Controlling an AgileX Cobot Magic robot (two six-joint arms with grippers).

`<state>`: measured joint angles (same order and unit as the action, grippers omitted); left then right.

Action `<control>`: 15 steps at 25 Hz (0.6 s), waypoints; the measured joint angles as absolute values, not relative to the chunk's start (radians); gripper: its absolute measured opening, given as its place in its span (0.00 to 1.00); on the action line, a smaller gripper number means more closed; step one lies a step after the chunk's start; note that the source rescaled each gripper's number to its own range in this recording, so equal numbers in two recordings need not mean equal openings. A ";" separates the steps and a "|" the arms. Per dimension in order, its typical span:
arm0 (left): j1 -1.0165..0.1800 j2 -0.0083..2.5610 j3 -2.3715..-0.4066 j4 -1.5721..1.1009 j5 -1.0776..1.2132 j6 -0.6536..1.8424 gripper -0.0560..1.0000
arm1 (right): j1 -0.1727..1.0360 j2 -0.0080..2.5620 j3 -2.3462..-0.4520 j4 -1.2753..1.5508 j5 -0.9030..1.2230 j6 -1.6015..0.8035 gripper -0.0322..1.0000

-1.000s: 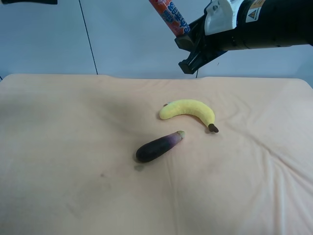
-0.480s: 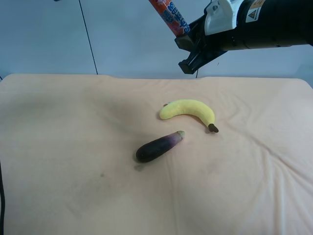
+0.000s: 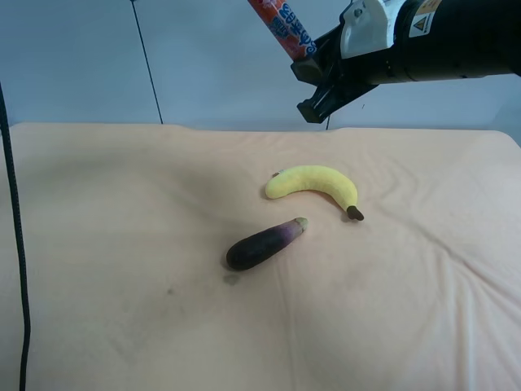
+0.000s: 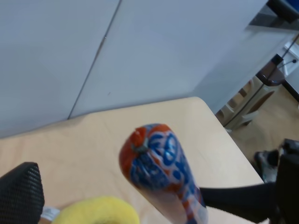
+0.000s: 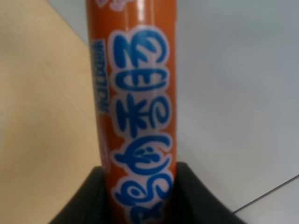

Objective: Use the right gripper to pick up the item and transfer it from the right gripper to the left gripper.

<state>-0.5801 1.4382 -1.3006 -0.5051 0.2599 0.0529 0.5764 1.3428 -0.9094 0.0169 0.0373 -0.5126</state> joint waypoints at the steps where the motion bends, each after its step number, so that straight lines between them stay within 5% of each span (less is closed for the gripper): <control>1: -0.580 1.446 -1.301 -0.506 0.251 0.053 1.00 | 0.576 1.343 -0.909 0.017 0.037 -0.513 0.04; 15: -0.580 1.487 -1.301 -0.529 0.153 0.053 1.00 | 0.576 1.343 -0.909 0.017 0.037 -0.513 0.04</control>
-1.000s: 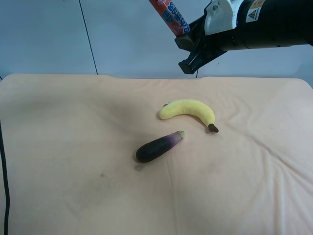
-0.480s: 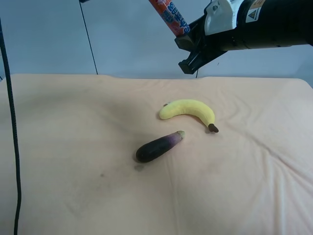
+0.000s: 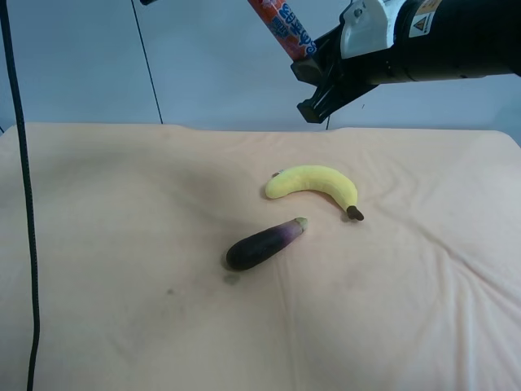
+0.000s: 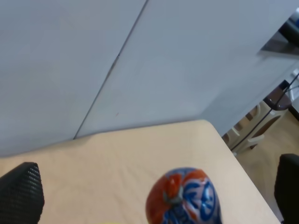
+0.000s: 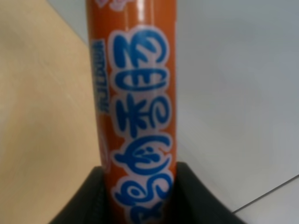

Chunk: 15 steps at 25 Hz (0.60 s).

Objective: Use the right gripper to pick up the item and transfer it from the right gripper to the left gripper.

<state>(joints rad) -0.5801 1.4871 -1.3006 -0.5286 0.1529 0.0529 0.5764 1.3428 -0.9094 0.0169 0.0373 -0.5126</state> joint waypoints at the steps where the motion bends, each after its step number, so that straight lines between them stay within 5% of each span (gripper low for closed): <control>1: -0.582 1.487 -1.301 -0.529 0.149 0.053 1.00 | 0.576 1.343 -0.909 0.017 0.037 -0.513 0.04; 15: -0.600 1.510 -1.301 -0.530 0.156 0.053 0.96 | 0.576 1.343 -0.909 0.017 0.037 -0.513 0.04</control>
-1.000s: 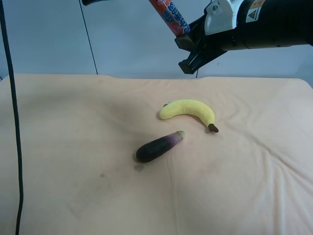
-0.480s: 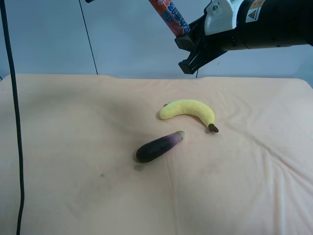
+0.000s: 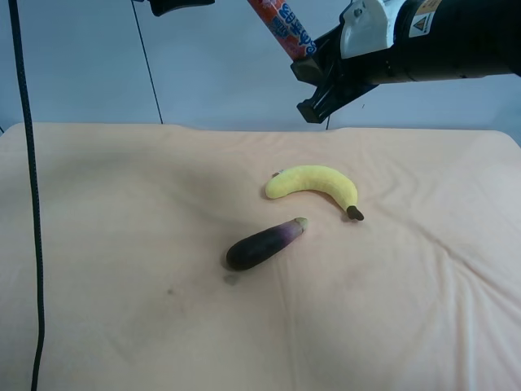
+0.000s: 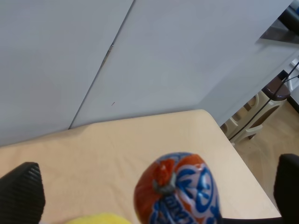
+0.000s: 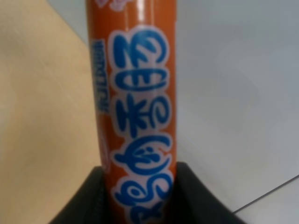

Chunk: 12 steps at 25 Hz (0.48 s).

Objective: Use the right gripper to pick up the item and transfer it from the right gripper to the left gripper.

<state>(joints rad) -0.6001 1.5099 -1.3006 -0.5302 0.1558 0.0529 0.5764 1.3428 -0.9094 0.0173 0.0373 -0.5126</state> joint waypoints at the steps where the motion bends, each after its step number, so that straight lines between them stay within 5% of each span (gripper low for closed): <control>1: -0.600 1.510 -1.301 -0.530 0.156 0.053 0.92 | 0.576 1.343 -0.909 0.017 0.037 -0.513 0.04; 5: -0.600 1.510 -1.301 -0.528 0.156 0.053 0.66 | 0.576 1.343 -0.909 0.017 0.037 -0.513 0.04; 10: -0.601 1.510 -1.301 -0.528 0.156 0.053 0.17 | 0.576 1.343 -0.909 0.017 0.037 -0.513 0.04; 12: -0.604 1.510 -1.301 -0.532 0.156 0.052 0.09 | 0.576 1.343 -0.909 0.017 0.037 -0.513 0.04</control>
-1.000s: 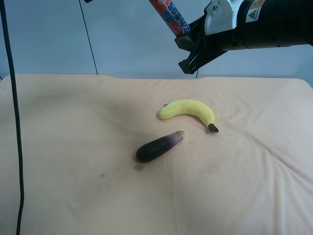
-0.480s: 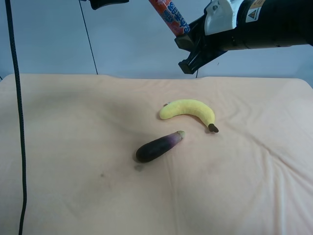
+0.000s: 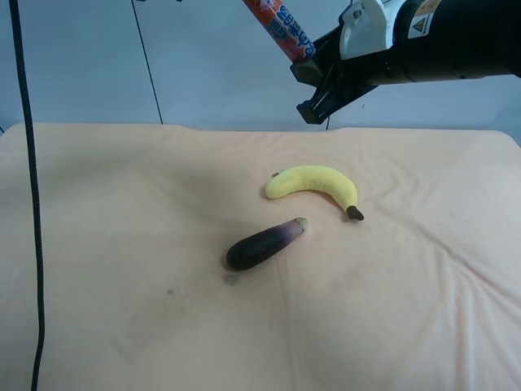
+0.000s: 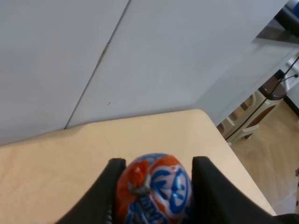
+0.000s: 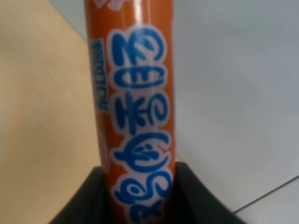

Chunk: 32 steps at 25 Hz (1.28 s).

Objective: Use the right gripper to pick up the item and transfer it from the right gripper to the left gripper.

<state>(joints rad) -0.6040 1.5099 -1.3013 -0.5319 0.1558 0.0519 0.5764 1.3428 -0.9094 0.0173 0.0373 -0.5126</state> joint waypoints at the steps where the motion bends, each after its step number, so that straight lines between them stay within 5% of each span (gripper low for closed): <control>1: -0.605 1.510 -1.302 -0.532 0.156 0.052 0.09 | 0.576 1.343 -0.909 0.017 0.037 -0.513 0.04; 32: -0.605 1.510 -1.303 -0.533 0.149 0.052 0.09 | 0.576 1.343 -0.909 0.017 0.037 -0.513 0.03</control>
